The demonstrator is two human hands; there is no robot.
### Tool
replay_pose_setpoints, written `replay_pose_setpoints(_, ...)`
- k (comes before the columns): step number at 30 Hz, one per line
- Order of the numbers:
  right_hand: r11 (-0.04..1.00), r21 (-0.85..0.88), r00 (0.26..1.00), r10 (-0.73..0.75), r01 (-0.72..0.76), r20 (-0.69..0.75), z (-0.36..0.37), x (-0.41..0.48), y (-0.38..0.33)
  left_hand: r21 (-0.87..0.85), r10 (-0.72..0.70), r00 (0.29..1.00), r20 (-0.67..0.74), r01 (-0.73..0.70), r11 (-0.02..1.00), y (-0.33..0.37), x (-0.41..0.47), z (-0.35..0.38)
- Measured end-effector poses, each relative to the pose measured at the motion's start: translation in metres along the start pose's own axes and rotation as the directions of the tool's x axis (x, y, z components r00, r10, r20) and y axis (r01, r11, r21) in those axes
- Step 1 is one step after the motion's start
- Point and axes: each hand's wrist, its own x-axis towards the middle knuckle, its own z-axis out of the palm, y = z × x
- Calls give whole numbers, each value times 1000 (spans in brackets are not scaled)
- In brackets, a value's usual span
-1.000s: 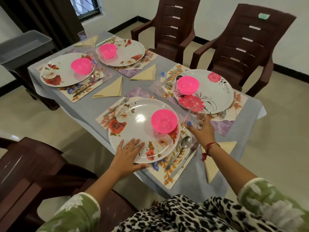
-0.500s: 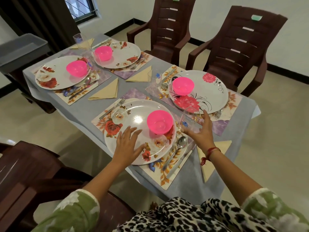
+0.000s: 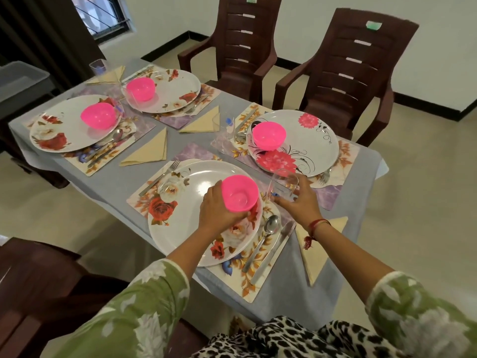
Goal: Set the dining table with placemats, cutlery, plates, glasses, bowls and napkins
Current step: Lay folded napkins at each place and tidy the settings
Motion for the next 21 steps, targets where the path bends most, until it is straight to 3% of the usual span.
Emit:
replay_pose_setpoints(7,1000,3,1000,28,-28,12,-1,1,0,50,-44,999,0,44,998,0,-2,-1)
replay_pose_setpoints(10,999,-25,998,39,-38,40,-4,-5,0,-16,-70,997,-19,70,997,4,-11,-5)
replay_pose_setpoints(14,998,53,1000,13,-14,18,-19,-22,2,-166,-28,982,-185,-4,986,14,-35,-16)
replay_pose_setpoints(18,996,84,999,37,-40,37,-52,-29,17,-288,-179,917,-357,74,955,47,-60,-14)
replay_pose_setpoints(21,992,121,998,41,-45,41,-82,-26,32,-337,-218,889,-403,77,938,72,-81,2)
